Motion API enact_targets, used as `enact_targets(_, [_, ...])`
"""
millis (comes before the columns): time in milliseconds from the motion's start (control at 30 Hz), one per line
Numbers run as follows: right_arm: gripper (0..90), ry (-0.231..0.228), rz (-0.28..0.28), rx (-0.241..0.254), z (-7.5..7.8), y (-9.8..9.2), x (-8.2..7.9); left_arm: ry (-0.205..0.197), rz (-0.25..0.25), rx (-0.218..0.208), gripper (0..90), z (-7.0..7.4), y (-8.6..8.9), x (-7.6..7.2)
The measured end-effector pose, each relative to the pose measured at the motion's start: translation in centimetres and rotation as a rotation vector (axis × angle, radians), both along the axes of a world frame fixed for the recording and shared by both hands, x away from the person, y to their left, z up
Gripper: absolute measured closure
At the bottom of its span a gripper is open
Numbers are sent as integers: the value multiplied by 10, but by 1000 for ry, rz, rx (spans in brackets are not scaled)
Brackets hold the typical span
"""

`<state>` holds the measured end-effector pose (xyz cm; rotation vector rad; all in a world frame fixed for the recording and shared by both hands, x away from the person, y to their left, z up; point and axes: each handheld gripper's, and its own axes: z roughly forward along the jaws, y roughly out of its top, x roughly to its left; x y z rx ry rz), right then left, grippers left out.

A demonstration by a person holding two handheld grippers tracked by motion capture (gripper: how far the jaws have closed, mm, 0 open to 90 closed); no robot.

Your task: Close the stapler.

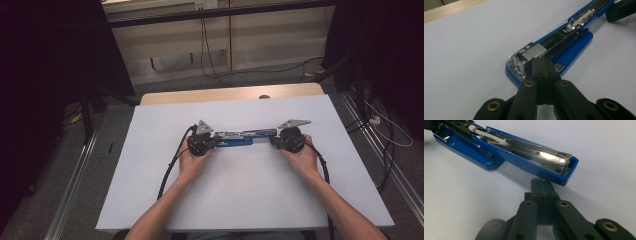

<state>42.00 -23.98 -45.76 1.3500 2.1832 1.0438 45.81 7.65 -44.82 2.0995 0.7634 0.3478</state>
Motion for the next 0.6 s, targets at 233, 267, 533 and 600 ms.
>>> enact_targets(233, [900,-14,-7,14,1,-1,0,-2,-1,6,900,0,0,0])
enact_targets(267, [900,-17,-7,15,1,-1,0,-4,-1,9,900,0,0,0])
enact_targets(533, [900,-35,-4,27,3,0,-1,-5,-2,9,900,0,0,0])
enact_targets(600, [900,-36,-2,26,3,0,-1,-7,-1,12,900,1,0,0])
